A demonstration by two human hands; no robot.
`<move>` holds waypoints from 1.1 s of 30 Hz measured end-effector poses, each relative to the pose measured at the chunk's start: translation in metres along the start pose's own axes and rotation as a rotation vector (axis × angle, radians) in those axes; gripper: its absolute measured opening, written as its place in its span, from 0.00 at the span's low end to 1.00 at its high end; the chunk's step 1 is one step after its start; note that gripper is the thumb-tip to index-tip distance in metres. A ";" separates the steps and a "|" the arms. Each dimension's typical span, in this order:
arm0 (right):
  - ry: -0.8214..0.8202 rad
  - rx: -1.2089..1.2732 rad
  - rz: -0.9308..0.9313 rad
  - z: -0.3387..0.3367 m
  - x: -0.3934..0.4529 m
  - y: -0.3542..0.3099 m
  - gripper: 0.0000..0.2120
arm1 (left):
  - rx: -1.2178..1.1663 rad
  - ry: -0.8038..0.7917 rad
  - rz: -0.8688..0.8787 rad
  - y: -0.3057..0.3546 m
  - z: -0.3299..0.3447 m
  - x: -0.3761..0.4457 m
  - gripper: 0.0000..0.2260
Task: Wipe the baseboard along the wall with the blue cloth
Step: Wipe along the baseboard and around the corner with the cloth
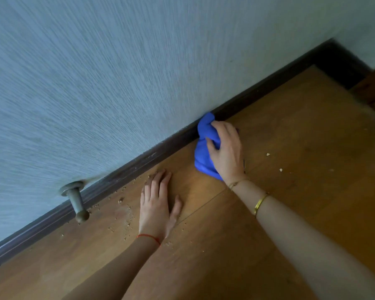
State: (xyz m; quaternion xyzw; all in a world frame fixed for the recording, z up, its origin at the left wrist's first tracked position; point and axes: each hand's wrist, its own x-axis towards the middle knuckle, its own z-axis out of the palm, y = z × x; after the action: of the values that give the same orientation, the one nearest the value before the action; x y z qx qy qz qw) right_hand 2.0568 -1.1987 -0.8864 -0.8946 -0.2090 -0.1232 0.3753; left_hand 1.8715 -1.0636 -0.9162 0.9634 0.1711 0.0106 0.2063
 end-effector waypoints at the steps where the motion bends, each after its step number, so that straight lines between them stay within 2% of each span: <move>1: -0.027 -0.003 -0.021 0.000 -0.003 -0.002 0.17 | -0.019 0.005 -0.006 0.002 -0.002 0.002 0.27; 3: -0.043 -0.010 -0.020 -0.006 0.003 0.005 0.17 | -0.044 0.020 0.021 0.009 -0.007 0.010 0.26; 7: 0.057 -0.038 0.193 -0.023 0.037 0.032 0.18 | -0.133 0.017 0.172 0.030 -0.017 0.041 0.25; 9: 0.041 -0.077 0.218 -0.028 0.049 0.032 0.17 | -0.144 -0.024 0.222 0.038 -0.017 0.058 0.26; 11: -0.046 -0.086 0.169 -0.032 0.049 0.020 0.17 | -0.120 -0.083 0.241 0.044 -0.014 0.072 0.27; 14: -0.323 -0.103 -0.002 -0.048 0.037 0.001 0.18 | -0.070 -0.214 0.231 0.053 -0.014 0.079 0.28; 16: -0.395 -0.142 -0.040 -0.070 0.038 -0.002 0.18 | -0.026 -0.290 0.246 0.058 -0.014 0.080 0.29; 20: -0.310 -0.209 0.068 -0.117 0.044 0.016 0.17 | 0.028 -0.386 0.238 0.075 -0.017 0.079 0.26; 23: -0.258 -0.199 0.099 -0.128 0.052 0.039 0.17 | 0.056 -0.387 0.245 0.088 -0.012 0.083 0.28; 28: -0.129 -0.107 0.187 -0.103 0.087 0.081 0.16 | 0.064 -0.229 0.229 0.099 0.014 0.099 0.29; 33: -0.053 -0.100 0.120 -0.064 0.093 0.099 0.16 | 0.090 -0.111 0.188 0.106 0.029 0.112 0.29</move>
State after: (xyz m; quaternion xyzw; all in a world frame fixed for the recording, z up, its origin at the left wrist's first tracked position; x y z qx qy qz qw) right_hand 2.1808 -1.2814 -0.8689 -0.9260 -0.1584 -0.0870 0.3313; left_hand 2.0139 -1.1284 -0.9055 0.9826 0.0686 -0.0313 0.1700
